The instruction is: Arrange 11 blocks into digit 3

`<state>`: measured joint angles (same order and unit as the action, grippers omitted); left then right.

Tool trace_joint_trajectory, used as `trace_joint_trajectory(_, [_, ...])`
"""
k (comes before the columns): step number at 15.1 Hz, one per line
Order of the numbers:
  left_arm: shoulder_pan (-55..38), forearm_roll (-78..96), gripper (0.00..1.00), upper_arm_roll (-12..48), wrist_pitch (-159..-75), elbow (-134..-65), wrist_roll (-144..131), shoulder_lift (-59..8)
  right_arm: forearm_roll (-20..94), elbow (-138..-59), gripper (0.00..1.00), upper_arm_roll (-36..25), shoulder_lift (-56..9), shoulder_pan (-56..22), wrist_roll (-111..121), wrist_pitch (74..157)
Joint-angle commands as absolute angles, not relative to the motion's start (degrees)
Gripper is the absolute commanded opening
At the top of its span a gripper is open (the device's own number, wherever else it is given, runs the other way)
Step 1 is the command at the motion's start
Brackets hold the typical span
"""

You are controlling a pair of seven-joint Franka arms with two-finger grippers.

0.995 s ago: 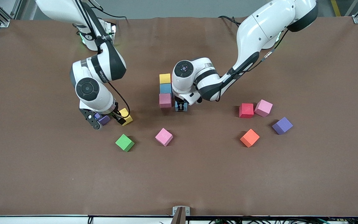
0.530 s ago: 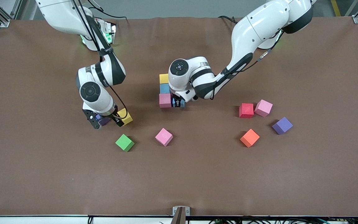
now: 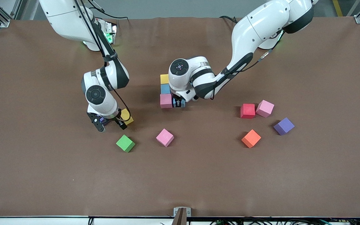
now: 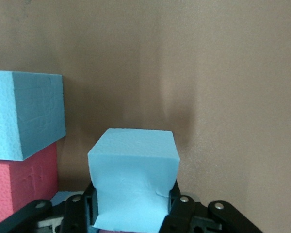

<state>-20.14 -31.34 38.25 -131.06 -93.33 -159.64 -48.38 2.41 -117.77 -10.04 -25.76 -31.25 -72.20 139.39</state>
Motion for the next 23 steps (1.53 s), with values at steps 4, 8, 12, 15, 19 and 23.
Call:
trace_joint_trajectory(4, [-22.8,-32.5,0.47,36.4,-132.9,-93.0,-171.2,-48.5,3.1,-118.2,0.78,-9.3,-25.7,-32.2,-73.5,139.7])
trace_joint_trajectory(8, [-22.8,-32.5,0.47,36.1,-133.6,-92.9,-171.2,-48.5,3.1,-118.3,0.78,-9.3,-25.7,-32.8,-73.5,139.7])
trace_joint_trajectory(12, [-22.7,-33.7,1.00,35.4,-133.9,-92.9,-170.6,-47.9,2.9,-118.0,0.35,-9.3,-25.7,-33.1,-72.0,139.4])
trace_joint_trajectory(15, [-22.0,-34.2,1.00,35.4,-133.2,-93.5,-169.0,-46.7,2.8,-117.7,0.16,-9.2,-25.6,-33.7,-62.6,139.2])
trace_joint_trajectory(19, [-21.5,-33.9,1.00,35.9,-133.1,-97.2,-165.2,-41.8,2.8,-115.6,0.15,-7.9,-25.6,-34.7,-50.2,139.1])
trace_joint_trajectory(23, [-20.7,-33.4,1.00,35.9,-133.0,-101.5,-162.3,-37.4,2.8,-113.4,0.15,-7.6,-25.6,-36.9,-41.1,139.1])
